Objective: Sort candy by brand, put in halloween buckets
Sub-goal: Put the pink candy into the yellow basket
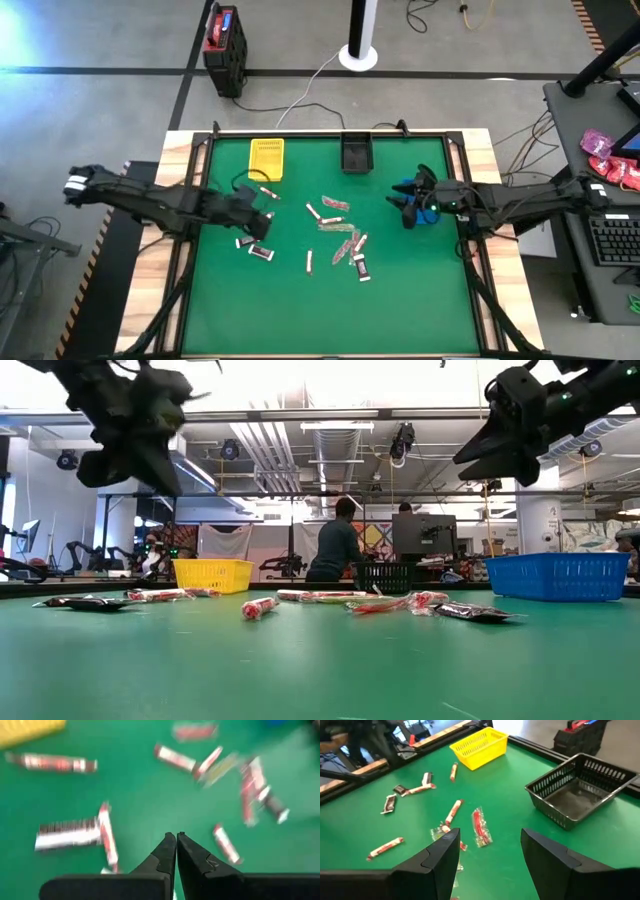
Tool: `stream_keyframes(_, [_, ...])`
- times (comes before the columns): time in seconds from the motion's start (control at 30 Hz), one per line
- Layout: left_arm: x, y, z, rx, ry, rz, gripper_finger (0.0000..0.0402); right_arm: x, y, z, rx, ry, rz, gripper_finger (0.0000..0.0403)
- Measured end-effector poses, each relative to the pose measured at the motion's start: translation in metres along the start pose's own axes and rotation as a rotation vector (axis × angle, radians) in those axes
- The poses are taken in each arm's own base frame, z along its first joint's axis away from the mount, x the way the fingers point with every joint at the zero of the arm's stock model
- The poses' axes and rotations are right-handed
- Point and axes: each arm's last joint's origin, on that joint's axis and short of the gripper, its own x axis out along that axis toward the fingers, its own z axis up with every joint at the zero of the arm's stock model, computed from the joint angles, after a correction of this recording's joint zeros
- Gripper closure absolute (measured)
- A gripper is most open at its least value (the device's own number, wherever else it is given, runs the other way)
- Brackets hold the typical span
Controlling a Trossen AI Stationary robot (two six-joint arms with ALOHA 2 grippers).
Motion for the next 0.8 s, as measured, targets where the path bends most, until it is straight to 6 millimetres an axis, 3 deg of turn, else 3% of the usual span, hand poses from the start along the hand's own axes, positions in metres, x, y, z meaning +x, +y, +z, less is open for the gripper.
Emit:
stream_keyframes(0.17, [0.025, -0.027, 0.005, 0.082, 0.098, 0.122, 0.0402, 0.0, 0.0, 0.001, 0.0, -0.001, -0.002, 0.0199])
stream_keyframes(0.3, [0.049, -0.036, 0.003, 0.145, 0.156, 0.22, 0.0402, 0.0, 0.001, 0.001, 0.001, 0.0, -0.001, 0.02])
stream_keyframes(0.53, [0.083, -0.028, -0.002, 0.147, 0.23, 0.349, 0.0401, 0.0, 0.0, 0.0, 0.0, 0.006, -0.001, 0.0199])
stream_keyframes(0.8, [0.088, -0.011, 0.012, 0.085, 0.254, 0.442, 0.0354, 0.0, 0.0, 0.0, 0.016, 0.007, -0.001, 0.0199])
